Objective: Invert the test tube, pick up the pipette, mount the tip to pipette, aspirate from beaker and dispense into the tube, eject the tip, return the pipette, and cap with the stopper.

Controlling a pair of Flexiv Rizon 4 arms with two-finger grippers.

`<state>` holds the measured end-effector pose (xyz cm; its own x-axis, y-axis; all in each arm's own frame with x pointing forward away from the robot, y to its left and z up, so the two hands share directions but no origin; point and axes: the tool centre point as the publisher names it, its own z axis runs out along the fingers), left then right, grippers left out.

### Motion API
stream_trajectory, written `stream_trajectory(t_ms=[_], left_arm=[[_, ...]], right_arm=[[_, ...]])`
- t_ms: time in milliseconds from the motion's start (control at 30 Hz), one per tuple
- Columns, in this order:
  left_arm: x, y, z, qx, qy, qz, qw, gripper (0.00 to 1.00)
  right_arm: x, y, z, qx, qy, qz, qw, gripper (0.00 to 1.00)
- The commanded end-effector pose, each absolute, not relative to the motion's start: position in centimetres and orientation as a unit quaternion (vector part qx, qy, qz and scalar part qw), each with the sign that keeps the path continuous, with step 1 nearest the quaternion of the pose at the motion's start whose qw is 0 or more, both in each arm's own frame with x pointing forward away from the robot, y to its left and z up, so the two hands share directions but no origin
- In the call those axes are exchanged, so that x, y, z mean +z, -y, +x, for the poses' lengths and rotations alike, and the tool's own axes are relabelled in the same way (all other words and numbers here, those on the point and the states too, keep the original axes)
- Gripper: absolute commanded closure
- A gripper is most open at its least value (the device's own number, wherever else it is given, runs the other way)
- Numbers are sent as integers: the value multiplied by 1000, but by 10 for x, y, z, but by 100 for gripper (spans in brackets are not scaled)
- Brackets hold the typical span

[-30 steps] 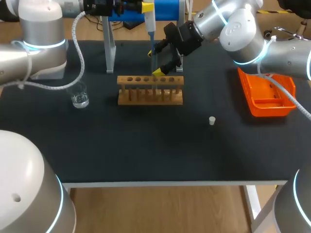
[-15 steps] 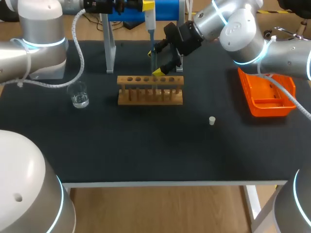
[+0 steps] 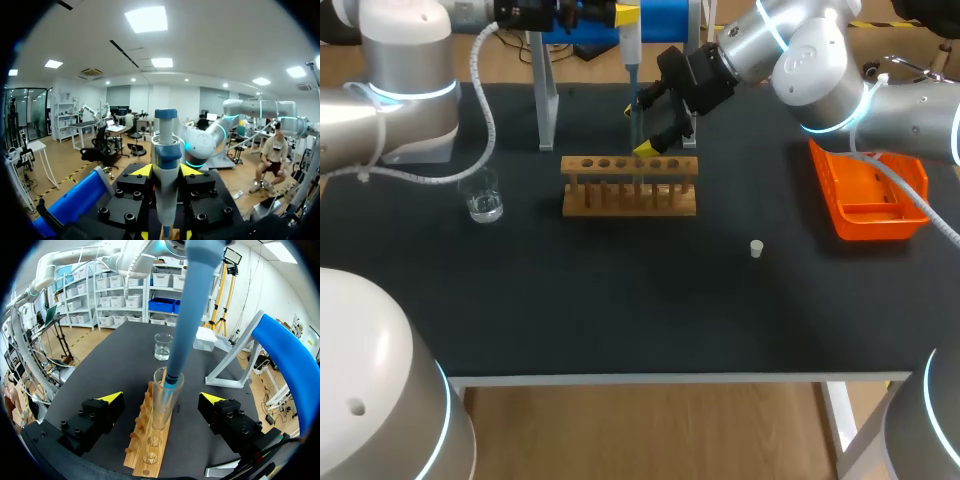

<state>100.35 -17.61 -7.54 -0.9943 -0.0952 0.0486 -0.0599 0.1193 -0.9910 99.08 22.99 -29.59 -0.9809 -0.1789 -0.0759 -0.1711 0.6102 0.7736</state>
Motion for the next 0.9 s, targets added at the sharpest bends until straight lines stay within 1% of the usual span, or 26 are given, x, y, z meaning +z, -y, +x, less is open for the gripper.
stream_trajectory(t_ms=[33,900], left_arm=[[-76,177,1005,-663,-747,-51,14,100],[-77,177,1005,-665,-745,-52,20,100]], right_arm=[[-295,-229,992,-430,898,99,7,0],[-295,-229,992,-430,898,99,7,0]])
